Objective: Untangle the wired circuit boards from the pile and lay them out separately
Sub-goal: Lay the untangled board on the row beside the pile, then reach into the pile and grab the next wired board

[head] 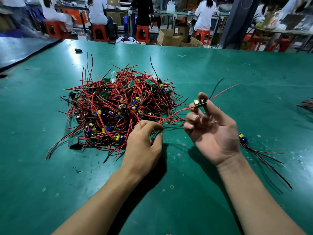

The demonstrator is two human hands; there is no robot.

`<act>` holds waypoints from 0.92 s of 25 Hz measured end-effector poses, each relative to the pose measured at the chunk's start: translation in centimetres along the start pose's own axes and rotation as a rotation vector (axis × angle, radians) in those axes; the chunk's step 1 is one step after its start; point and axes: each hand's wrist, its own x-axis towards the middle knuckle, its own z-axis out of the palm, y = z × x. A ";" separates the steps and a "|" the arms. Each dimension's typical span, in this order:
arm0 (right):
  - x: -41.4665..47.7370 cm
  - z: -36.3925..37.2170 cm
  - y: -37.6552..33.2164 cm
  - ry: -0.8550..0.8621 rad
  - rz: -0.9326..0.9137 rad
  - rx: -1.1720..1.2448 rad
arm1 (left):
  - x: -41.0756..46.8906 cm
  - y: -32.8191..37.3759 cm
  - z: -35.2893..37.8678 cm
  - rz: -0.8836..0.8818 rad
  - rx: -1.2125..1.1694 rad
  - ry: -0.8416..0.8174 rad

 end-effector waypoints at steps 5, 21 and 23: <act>0.1 -0.8 -0.6 -0.057 0.078 0.164 | 0.1 -0.1 0.1 -0.072 0.008 -0.035; 0.4 -1.3 2.3 -0.010 0.294 -0.436 | 0.4 1.4 -0.3 -0.615 -0.922 -0.375; 0.7 -1.6 2.2 -0.003 0.272 -0.467 | 0.4 1.2 -0.3 -0.597 -0.875 -0.340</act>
